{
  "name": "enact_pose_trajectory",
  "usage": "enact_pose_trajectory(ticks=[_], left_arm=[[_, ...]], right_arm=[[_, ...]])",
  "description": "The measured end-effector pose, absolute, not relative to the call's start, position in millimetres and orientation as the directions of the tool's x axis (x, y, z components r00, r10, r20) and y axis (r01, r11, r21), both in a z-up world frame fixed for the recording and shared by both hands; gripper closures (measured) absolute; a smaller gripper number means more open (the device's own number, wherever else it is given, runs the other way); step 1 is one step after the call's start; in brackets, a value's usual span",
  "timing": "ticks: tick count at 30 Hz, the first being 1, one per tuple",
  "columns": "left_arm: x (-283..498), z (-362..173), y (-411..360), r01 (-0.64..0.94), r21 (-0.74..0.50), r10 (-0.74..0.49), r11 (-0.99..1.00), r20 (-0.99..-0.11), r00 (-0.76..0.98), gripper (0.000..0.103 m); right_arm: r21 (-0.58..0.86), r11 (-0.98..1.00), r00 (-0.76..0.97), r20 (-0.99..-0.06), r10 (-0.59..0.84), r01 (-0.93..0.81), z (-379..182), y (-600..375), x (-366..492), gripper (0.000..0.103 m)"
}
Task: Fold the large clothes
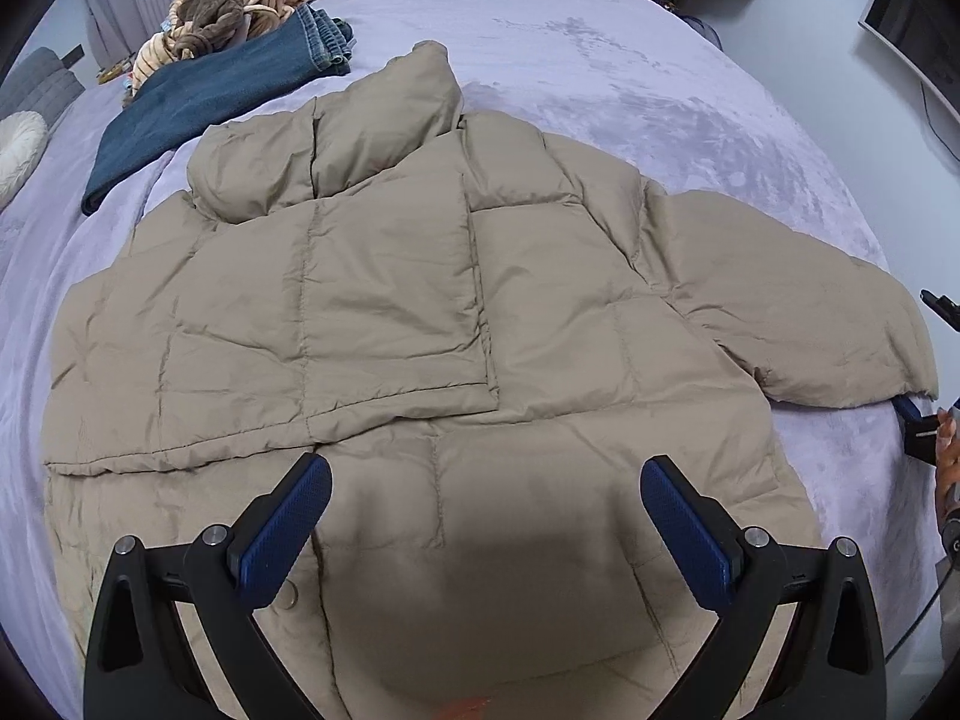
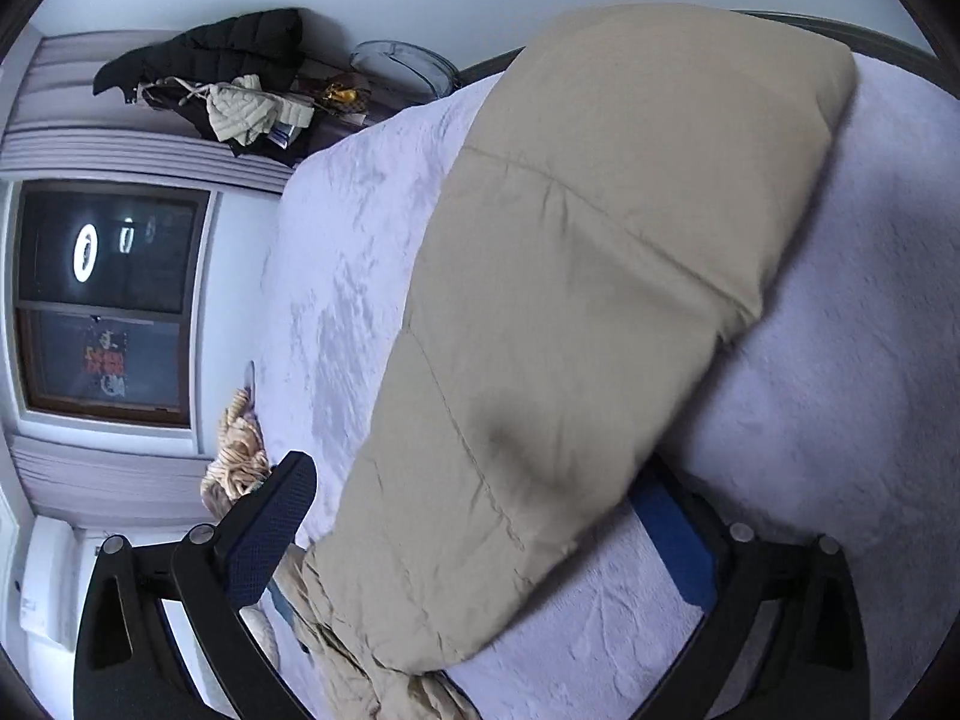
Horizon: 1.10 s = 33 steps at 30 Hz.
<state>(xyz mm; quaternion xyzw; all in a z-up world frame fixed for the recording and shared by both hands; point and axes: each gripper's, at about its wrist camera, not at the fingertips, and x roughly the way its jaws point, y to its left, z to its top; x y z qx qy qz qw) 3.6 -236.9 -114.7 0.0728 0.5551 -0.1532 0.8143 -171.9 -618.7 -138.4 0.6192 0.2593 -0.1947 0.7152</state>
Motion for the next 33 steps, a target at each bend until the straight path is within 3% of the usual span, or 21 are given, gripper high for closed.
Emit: enact_pose_trajectory(ticks=[11,13,15,21,27,33], left_arm=[[17.6,-111.1,-213.3,0.276,-0.051,-0.148,0.96,-0.926,0.346,0.0],[20.6,-107.5,-200.1,0.255,-0.042,-0.138,0.966,-0.918,0.371,0.0],[25.0,-104.7,-185.2,0.238,-0.034,-0.127,0.971,-0.912,0.39,0.0],[43.6,-103.9,-128.0,0.182,-0.032,-0.106,0.983,-0.903,0.417,0.0],[62.8,-105.3,-65.7,0.133,-0.045,-0.098,0.99,-0.901,0.423,0.0],[77.1,-104.7,-2.6,0.071,-0.025,-0.055,0.997,-0.886,0.46,0.0]], right_arm=[[0.846,0.053,0.839,-0.532,0.113,0.53,-142.1,-639.3,-146.4,0.002],[0.846,0.052,0.836,-0.533,0.129,0.531,-140.2,-636.6,-139.1,0.024],[0.836,0.077,0.82,-0.548,0.165,0.543,-137.1,-630.2,-126.2,0.094],[0.761,0.392,0.781,-0.606,0.148,0.517,-68.9,-571.5,-72.2,0.097],[0.639,0.697,0.757,-0.618,0.213,0.326,-2.3,-439.0,6.7,0.096],[0.327,0.944,0.696,-0.688,0.206,0.044,18.8,-250.7,70.1,0.096]])
